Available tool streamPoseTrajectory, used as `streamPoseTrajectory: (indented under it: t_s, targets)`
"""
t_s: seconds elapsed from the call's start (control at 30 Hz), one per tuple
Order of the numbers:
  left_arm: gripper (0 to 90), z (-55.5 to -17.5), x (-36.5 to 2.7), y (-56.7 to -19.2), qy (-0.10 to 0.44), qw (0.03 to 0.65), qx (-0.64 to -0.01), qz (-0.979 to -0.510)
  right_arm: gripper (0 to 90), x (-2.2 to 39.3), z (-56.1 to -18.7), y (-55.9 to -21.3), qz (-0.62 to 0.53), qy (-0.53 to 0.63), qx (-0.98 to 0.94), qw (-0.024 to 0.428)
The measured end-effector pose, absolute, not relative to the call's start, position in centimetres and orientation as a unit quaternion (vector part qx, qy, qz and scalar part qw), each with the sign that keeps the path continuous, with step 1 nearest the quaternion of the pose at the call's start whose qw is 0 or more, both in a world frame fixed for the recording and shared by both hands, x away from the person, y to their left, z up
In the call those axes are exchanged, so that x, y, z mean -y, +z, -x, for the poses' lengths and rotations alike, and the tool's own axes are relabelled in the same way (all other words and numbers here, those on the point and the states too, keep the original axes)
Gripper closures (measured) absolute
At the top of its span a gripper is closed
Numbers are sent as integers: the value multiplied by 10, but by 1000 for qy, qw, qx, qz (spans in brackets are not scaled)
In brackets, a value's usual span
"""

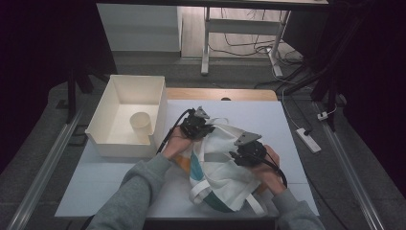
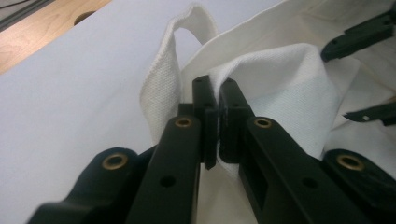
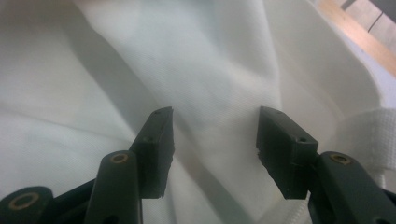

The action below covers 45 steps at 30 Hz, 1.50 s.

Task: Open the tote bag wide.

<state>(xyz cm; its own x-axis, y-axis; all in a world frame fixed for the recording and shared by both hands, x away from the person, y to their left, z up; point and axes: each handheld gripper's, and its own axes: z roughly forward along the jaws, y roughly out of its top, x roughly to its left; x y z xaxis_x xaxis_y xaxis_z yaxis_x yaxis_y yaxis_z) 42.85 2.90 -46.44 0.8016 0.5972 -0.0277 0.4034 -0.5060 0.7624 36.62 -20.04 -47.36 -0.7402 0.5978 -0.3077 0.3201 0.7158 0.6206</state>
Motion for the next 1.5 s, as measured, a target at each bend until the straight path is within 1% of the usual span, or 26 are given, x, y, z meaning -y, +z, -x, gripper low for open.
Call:
streamPoseTrajectory:
  t_s: [0.07,0.17,0.2,0.27,0.3,0.37,0.47,0.5,0.53,0.57,0.67,0.8,0.83,0.93,0.97,1.0,1.03,1.07,1.13,1.17,1.23,1.27,1.37,1.5]
  targets:
    - [872,-428,-28,-465,119,400,-289,-862,482,202,-369,-478,-262,264,-893,252]
    - [871,-428,-26,-467,117,396,-289,-864,596,203,-372,-485,-264,250,-896,254]
    - [871,-428,-25,-468,116,395,-288,-865,753,204,-375,-489,-265,245,-897,254]
    - [871,-428,-25,-468,115,394,-288,-865,899,206,-377,-490,-266,250,-894,261]
    - [871,-428,-26,-468,115,396,-288,-865,899,206,-377,-490,-266,250,-894,261]
    - [871,-428,-26,-467,115,397,-287,-864,899,212,-380,-487,-272,268,-891,246]
    - [872,-428,-27,-466,117,399,-287,-863,896,212,-378,-485,-268,272,-890,248]
    - [872,-428,-27,-466,116,400,-288,-862,850,212,-377,-484,-263,275,-891,248]
    - [872,-428,-28,-466,115,399,-288,-863,772,211,-376,-484,-260,276,-892,245]
    - [871,-428,-27,-466,116,398,-288,-863,713,209,-375,-484,-253,272,-896,242]
    - [872,-428,-27,-467,115,397,-289,-864,652,205,-372,-486,-235,267,-904,236]
    - [871,-429,-29,-467,115,400,-291,-862,673,202,-366,-482,-224,286,-905,220]
    - [871,-429,-29,-467,115,400,-291,-861,694,198,-363,-479,-216,302,-907,200]
    - [867,-428,-28,-467,117,397,-290,-863,694,193,-360,-479,-202,303,-912,189]
    - [867,-427,-28,-466,118,398,-289,-863,693,191,-359,-479,-200,309,-912,178]
    - [841,-426,-28,-464,120,400,-287,-862,671,187,-358,-480,-196,314,-916,157]
    - [841,-424,-28,-461,121,405,-282,-861,671,187,-358,-480,-196,314,-916,157]
    - [816,-421,-28,-457,121,412,-278,-859,660,185,-358,-482,-194,312,-917,152]
    - [734,-414,-28,-447,125,421,-264,-859,640,183,-358,-484,-193,308,-921,139]
    - [714,-410,-28,-442,132,424,-258,-858,632,183,-358,-485,-193,304,-923,138]
    - [682,-401,-26,-434,128,434,-243,-858,619,182,-359,-487,-196,302,-923,136]
    - [661,-397,-24,-430,125,431,-232,-863,615,183,-359,-487,-198,301,-923,136]
    - [642,-386,-13,-431,122,400,-202,-886,606,186,-357,-486,-206,307,-919,136]
    - [618,-388,1,-448,104,358,-196,-907,587,194,-350,-485,-219,301,-918,133]
